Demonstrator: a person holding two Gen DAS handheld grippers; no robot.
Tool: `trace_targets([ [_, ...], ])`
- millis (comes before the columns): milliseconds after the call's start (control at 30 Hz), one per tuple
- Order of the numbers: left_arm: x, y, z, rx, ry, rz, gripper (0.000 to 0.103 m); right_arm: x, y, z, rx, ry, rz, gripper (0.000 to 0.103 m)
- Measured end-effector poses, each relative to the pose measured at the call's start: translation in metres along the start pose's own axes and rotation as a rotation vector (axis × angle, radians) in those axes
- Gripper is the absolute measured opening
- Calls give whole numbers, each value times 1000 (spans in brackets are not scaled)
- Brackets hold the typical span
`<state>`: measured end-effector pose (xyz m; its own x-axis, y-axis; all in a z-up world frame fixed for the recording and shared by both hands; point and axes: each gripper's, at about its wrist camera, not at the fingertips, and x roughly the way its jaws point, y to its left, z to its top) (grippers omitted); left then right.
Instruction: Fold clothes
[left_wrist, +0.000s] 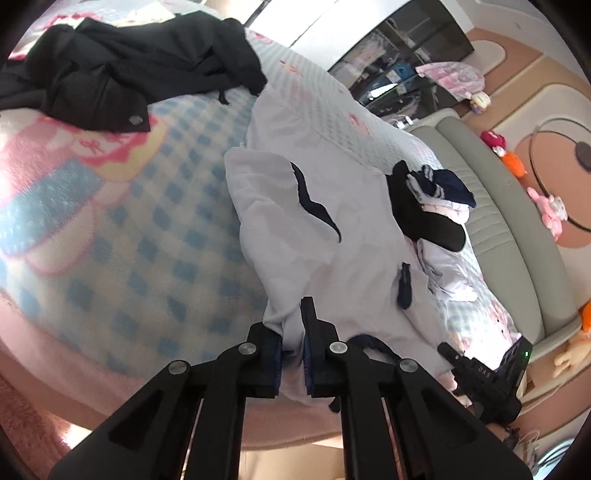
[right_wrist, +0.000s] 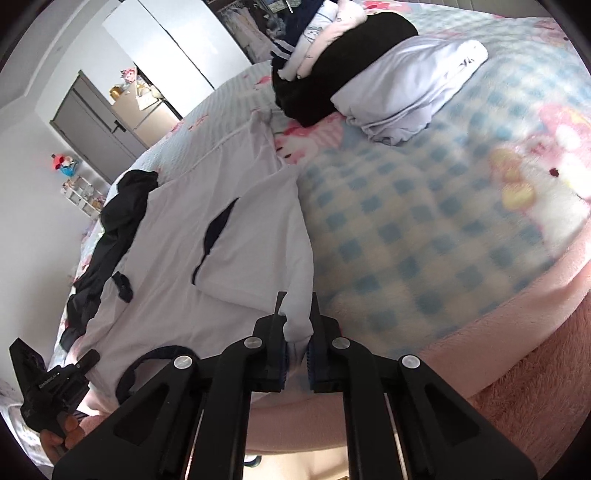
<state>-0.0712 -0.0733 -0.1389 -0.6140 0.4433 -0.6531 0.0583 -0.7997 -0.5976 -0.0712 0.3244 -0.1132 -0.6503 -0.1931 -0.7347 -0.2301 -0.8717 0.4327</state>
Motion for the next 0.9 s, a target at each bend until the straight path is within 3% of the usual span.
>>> trace_targets([
  [133,2,14,-5,-27,19,16,8,5,0,-4,-18,18,-26,6],
  [200,9,21,-8,-58,40,9,9,11,-8,-7,9,49,1,9],
  [300,21,37,-11,-122,85,13,11,29,-18,-14,48,147,25,9],
  [400,23,48,-16,-178,89,-41,26,31,-23,-19,80,144,42,15],
  [467,24,47,-18,-175,88,-63,43,30,-23,-20,82,141,48,19],
  [667,32,37,-21,-149,72,-37,43,39,-16,-20,82,134,55,24],
  [733,32,34,-24,-157,56,-23,41,42,-10,-20,65,137,66,18],
  [767,30,32,-26,-152,44,-15,41,40,-6,-20,49,129,76,7],
  [800,25,30,-28,-141,31,-7,41,38,-5,-20,43,121,78,4],
  [900,16,30,-32,-146,1,8,41,41,-7,-22,42,128,80,4],
])
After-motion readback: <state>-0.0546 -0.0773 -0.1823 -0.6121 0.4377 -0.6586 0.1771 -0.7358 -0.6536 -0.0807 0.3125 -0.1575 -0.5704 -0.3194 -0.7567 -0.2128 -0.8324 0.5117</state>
